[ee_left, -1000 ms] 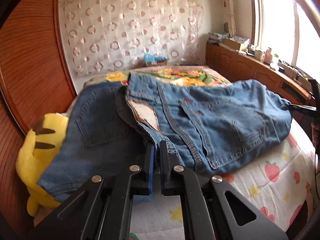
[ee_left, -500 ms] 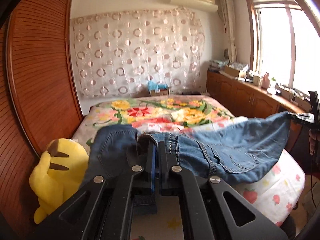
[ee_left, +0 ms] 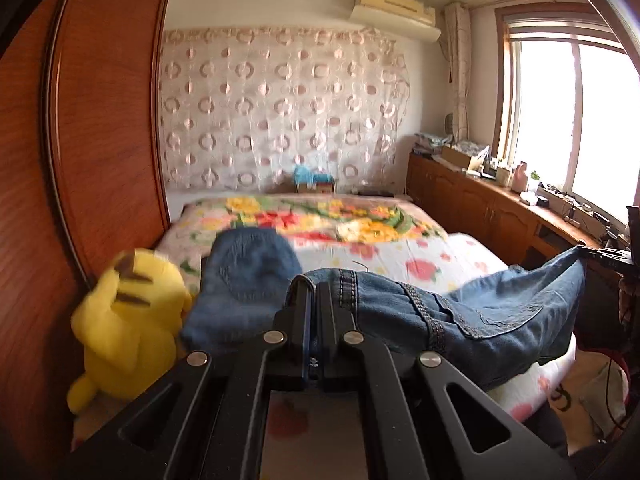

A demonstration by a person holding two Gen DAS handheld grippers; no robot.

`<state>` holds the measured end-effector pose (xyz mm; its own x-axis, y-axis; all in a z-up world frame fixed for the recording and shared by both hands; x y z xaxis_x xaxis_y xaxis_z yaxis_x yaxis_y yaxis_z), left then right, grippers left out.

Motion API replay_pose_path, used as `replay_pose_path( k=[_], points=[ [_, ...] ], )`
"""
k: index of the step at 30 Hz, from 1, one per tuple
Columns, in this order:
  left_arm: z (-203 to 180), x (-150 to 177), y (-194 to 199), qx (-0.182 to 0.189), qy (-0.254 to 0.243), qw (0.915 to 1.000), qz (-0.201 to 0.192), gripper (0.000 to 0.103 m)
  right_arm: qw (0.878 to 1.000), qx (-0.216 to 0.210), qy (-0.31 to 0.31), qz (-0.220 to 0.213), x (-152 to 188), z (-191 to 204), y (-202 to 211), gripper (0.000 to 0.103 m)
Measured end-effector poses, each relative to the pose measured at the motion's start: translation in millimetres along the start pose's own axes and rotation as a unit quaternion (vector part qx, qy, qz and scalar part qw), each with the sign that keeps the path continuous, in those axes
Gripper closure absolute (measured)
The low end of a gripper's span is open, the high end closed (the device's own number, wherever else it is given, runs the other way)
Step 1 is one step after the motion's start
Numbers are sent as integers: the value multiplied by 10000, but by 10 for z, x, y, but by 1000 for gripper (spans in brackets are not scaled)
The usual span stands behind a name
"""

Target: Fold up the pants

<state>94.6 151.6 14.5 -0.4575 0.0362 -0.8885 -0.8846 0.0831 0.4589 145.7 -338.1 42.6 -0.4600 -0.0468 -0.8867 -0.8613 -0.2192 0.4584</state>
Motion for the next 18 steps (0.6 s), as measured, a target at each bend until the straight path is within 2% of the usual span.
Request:
replay_pose_path(
  k=[4,8,11,14,17,18],
  points=[
    [-41,414,-23,-28,58,9993,375,100,9993,-153,-12,326,306,-29,-16,100],
    [-126,802,-124,-15,54,9967,810,100,9974,-110,-104,699,681,-97,-166,100],
    [-180,940,-163,-62,72,9953,965,100,9951,-149,-318,923,827,-192,-324,100],
    [-196,956,-141,-101,59,9953,963,100,9929,-174,-492,1066,872,-290,-457,100],
    [-197,919,-124,-109,66,9955,944,89,9926,-178,-574,1050,846,-270,-518,100],
    [-194,914,-109,-98,67,9957,924,81,9929,-165,-586,1023,837,-254,-497,100]
  ],
)
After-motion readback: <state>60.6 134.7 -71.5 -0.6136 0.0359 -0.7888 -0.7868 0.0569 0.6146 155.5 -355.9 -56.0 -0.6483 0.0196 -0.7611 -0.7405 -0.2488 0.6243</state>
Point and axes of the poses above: each gripper's, at about its wrist camera, not at the fingertips, and y roughly against the way its jaws point, z to its left, x to its underside, the point moved 5 cm from there along -y, roughly the way its jaws point, and after that the axes turned 5 degrees about -y, right-handed, at the moved point
